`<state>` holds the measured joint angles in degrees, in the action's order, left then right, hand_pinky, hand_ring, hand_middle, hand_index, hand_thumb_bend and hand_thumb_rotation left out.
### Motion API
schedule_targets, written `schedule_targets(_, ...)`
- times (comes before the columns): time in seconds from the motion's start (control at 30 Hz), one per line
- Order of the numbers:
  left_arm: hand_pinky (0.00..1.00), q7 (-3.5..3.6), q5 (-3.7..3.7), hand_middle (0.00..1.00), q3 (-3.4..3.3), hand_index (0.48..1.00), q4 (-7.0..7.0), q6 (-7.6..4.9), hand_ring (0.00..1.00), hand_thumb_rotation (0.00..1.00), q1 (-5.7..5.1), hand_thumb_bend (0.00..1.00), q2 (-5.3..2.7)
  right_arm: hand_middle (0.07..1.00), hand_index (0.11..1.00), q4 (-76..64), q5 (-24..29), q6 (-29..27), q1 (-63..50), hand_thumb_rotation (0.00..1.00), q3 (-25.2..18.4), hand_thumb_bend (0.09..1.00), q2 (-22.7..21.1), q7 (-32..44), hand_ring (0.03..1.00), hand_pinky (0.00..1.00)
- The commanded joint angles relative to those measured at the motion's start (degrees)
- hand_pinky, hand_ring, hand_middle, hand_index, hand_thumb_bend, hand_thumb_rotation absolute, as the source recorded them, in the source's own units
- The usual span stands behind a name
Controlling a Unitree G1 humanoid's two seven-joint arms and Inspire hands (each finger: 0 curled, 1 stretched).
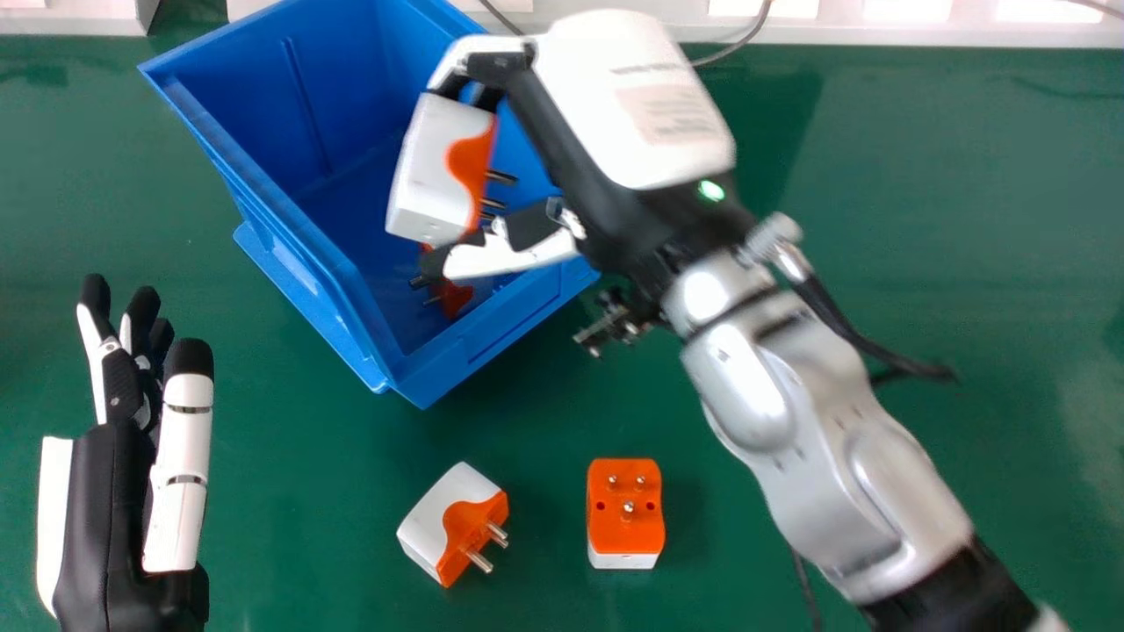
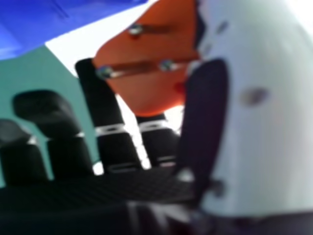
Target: Pick all objects and put in blue box
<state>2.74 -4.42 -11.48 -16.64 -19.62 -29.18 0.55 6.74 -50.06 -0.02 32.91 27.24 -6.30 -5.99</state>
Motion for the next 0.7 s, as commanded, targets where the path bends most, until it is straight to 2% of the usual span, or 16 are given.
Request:
schedule_targets(0.0,1.00,0.07,-0.27,1.00,0.22,1.000,-1.42,-0.34,1.00,0.84,-0.57,0.45,0.01,0.259,0.328,3.7,-0.5,-0.8,5.9,0.16,0.5,0.375,1.9,-1.8,0.170,0.10)
schedule_targets(0.07,1.00,0.21,-0.37,1.00,0.25,1.000,-1.73,-0.07,1.00,0.84,-0.86,0.42,0.07,0.339,0.424,8.2,-0.5,0.0,9.2,0.23,1.0,0.376,3.4,-1.6,0.229,0.14)
schedule_targets(0.13,1.00,0.27,-0.12,1.00,0.16,1.000,-1.48,-0.64,1.00,0.85,-0.88,0.42,0.18,0.372,0.464,12.8,0.1,0.6,12.1,0.26,1.2,0.364,4.9,-1.2,0.255,0.16)
schedule_targets(0.2,1.00,0.37,-0.27,1.00,0.17,1.000,-1.52,-0.82,1.00,0.85,-0.97,0.42,0.16,0.320,0.439,17.6,0.9,0.5,14.7,0.22,1.3,0.340,6.4,-1.9,0.219,0.14)
schedule_targets(0.3,1.00,0.31,-0.70,1.00,0.24,1.000,-2.34,0.14,1.00,0.85,-1.39,0.42,-0.03,0.259,0.470,24.4,1.1,0.9,18.5,0.15,1.8,0.465,8.0,-2.7,0.169,0.11)
schedule_targets(0.37,1.00,0.43,-0.82,1.00,0.20,1.000,-2.57,0.44,1.00,0.85,-1.71,0.43,0.07,0.292,0.479,28.5,1.0,1.7,20.6,0.14,2.2,0.483,9.1,-3.2,0.191,0.12)
schedule_targets(0.5,1.00,0.20,0.05,1.00,0.12,1.000,-2.63,-0.02,1.00,0.86,-2.09,0.41,0.20,0.298,0.489,35.6,0.6,3.3,24.4,0.13,3.3,0.492,11.0,-4.2,0.193,0.12)
schedule_targets(0.57,1.00,0.08,0.11,1.00,0.12,1.000,-2.71,0.03,1.00,0.87,-2.20,0.40,0.11,0.295,0.490,38.4,0.7,3.6,25.9,0.13,3.8,0.494,11.6,-4.3,0.188,0.12)
schedule_targets(0.6,1.00,0.08,0.04,1.00,0.11,1.000,-2.72,0.05,1.00,0.87,-2.26,0.40,0.10,0.314,0.491,39.9,0.7,3.6,26.6,0.13,4.1,0.494,11.8,-4.7,0.199,0.13)
schedule_targets(0.67,1.00,0.20,-0.10,1.00,0.11,1.000,-2.75,0.00,1.00,0.87,-2.44,0.41,0.15,0.421,0.490,42.6,0.8,3.8,27.8,0.04,4.6,0.510,12.4,-5.2,0.228,0.15)
